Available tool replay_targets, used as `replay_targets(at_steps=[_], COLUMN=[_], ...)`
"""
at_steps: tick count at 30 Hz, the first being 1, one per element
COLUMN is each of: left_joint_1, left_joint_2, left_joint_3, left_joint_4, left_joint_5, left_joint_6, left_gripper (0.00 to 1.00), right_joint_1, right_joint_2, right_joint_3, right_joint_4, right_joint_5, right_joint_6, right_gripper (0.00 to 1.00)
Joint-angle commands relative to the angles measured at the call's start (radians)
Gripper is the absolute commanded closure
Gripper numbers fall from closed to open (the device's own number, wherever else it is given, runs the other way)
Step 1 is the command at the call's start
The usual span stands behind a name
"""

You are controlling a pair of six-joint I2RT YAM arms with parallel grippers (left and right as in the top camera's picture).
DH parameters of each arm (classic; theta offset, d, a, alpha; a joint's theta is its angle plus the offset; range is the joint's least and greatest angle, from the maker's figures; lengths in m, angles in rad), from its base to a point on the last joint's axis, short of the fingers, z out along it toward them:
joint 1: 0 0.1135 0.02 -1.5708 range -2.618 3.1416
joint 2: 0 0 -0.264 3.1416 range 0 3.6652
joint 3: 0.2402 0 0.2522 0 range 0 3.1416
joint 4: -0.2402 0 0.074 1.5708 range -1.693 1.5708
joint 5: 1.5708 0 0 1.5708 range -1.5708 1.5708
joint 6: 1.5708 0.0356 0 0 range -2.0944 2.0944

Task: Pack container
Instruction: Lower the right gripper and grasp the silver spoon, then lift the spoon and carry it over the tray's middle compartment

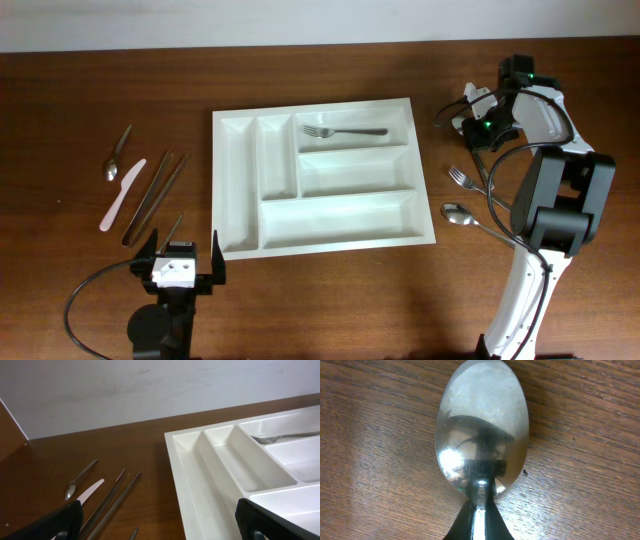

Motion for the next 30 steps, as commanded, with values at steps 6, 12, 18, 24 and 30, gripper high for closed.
replay_targets(at_steps=[6,12,18,24,30], left_joint_1=[-0.004,-0.004,-0.004,-0.004,-0.004], left_joint_2=[-0.008,-0.008,-0.008,-0.008,-0.008], left_joint_3=[-0.008,-0.008,-0.008,-0.008,-0.008], left_joint_4=[0.003,0.003,0.003,0.003,0.003], left_joint_5=[0.004,0.004,0.004,0.004,0.004], left_joint_6=[-0.012,-0.012,-0.012,-0.012,-0.012], left_gripper=[0.01,0.01,0.01,0.01,0.01], right_joint_1=[-0.004,-0.014,-0.014,-0.011,0.019], right_joint_2=[0.084,0.083,0.083,0.083,0.063], right_joint_3=[0.005,0.144,0.312,0.441,0.484], right_joint_4=[-0.034,-0.122,-0.217,-0.296,-0.352], right_joint_5=[0.01,0.009,0.009,0.0,-0.048], right_joint_6=[0.011,0.011,0.011,0.011,-0.032], right_gripper=[0.96,0.96,0.96,0.96,0.96])
